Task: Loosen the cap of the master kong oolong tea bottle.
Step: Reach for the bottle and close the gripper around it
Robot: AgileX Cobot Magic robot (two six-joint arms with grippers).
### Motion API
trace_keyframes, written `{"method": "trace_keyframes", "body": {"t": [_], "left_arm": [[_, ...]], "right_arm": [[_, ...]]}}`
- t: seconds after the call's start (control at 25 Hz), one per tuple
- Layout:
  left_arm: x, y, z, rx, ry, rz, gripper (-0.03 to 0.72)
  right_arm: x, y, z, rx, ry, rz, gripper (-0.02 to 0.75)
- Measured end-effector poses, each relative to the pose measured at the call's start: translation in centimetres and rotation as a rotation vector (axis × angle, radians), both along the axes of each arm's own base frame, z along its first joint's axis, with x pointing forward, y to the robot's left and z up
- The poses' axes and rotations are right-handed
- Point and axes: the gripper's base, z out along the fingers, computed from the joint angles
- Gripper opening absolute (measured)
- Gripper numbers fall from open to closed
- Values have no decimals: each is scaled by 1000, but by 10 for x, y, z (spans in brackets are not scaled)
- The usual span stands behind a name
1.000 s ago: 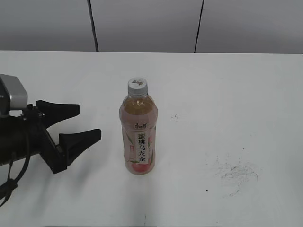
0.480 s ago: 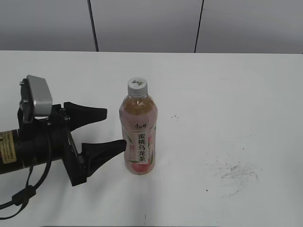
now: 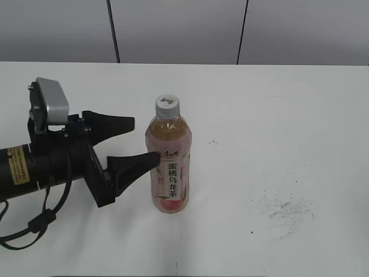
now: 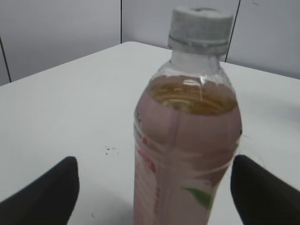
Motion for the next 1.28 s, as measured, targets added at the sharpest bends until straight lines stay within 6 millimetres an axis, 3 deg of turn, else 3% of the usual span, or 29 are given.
{"method": "trace_keyframes", "body": {"t": [0.84,1.28], "left_arm": [[18,-39,25,-73,-101,-105,588],[23,-46,-18,-30,34,-92,588]], "right_arm": [[0,0,0,0,0,0,555],[0,0,0,0,0,0,555]]}}
